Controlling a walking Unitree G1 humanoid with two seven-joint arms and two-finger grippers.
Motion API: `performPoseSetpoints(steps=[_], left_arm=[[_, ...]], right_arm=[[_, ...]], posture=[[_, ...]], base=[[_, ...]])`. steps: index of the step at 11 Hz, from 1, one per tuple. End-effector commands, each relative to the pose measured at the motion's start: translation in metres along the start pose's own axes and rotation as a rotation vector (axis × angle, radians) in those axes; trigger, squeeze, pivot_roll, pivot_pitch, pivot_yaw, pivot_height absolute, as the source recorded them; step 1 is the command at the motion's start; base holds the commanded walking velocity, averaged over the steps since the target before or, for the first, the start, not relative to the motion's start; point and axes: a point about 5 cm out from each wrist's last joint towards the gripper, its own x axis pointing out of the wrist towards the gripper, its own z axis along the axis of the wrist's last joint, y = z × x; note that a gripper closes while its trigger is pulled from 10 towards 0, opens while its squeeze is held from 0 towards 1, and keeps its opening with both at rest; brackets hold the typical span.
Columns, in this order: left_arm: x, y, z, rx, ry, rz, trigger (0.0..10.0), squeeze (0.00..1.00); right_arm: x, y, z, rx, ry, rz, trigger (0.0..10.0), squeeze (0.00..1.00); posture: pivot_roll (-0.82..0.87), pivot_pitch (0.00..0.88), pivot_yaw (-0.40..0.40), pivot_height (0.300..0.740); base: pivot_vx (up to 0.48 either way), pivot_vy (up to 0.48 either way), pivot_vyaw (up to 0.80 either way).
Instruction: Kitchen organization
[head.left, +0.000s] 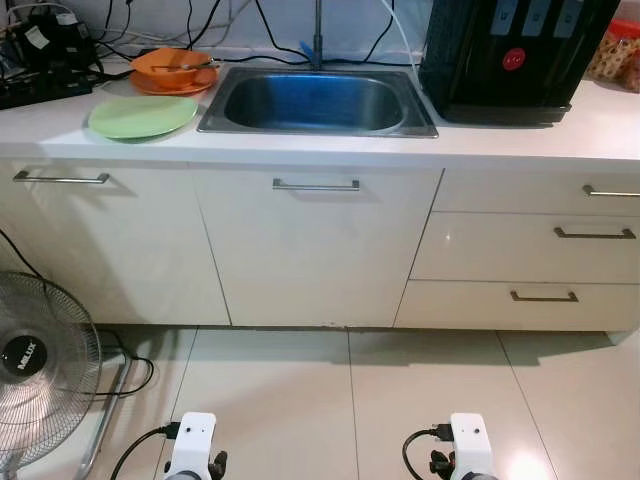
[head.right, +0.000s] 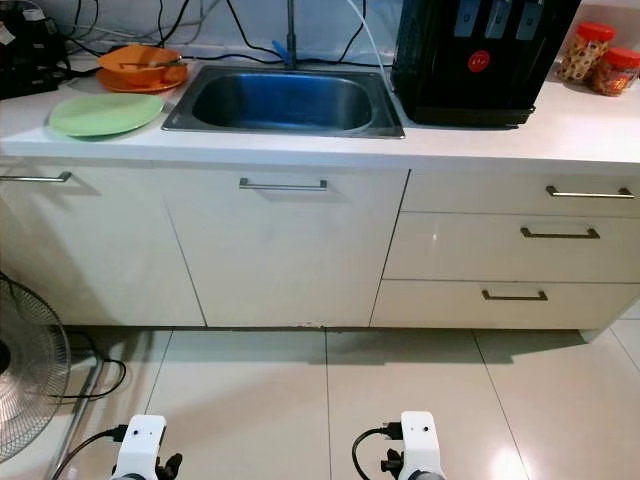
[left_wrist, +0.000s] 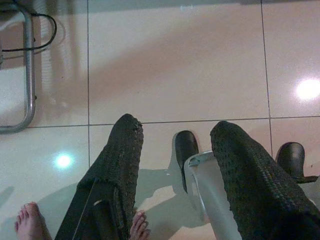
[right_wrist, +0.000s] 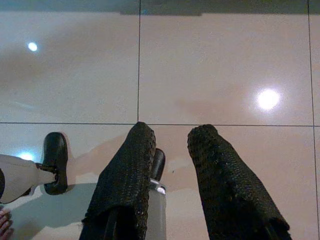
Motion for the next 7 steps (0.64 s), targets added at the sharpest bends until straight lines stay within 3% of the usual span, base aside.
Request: performPoseSetpoints(steps=[1,7], left_arm=[[-0.0006,0.0027,-0.0021,-0.002,0.005,0.014,10.0,0.00],[-0.0005,0.0033,-0.0015,-0.004,0.005,0.021,10.0,0.00]], right_arm=[[0.0008,-0.0009,0.0037,-0.003,-0.003,-0.002,10.0,0.00],[0.0009,-0.0005,0.0039,-0.007,-0.001,0.000,10.0,0.00]], posture=[[0.17,0.027,-0.014,0.740],[0.17,0.027,-0.013,0.740]], base=[[0.270,0.000,0.00],[0.289,0.000,0.00]])
